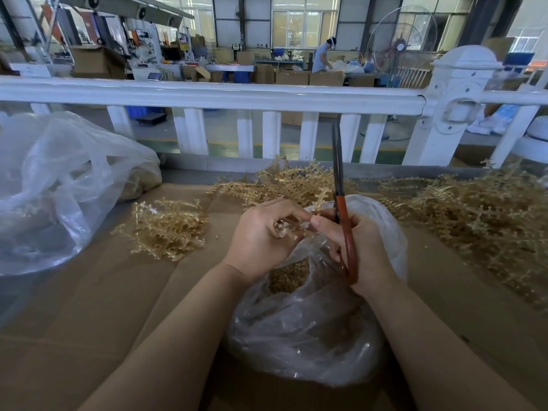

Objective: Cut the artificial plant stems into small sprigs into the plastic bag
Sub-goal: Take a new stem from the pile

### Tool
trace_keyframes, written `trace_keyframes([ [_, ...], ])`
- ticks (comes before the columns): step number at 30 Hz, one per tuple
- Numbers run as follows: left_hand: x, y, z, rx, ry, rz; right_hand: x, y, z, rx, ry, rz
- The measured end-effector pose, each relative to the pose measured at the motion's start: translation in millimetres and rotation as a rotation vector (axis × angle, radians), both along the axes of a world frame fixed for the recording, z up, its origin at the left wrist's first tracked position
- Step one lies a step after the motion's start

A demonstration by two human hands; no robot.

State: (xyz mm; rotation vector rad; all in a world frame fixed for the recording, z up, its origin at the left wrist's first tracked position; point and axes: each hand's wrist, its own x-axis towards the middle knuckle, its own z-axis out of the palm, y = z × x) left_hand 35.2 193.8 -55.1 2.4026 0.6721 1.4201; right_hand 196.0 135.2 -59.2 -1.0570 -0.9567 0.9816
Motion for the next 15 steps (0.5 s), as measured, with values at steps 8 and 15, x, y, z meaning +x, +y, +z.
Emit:
trace_keyframes([
  [8,-1.4,-3.3,-3.8,-0.489,-0.011,-0.21,-3.5,-0.1,0.5,-0.002,-0.013,-0.045],
  [15,-6.2,-4.1,-1.3,-1.018,-0.174,-0.465,-5.7,-5.6,5.4,0.053,-0.069,-0.043],
])
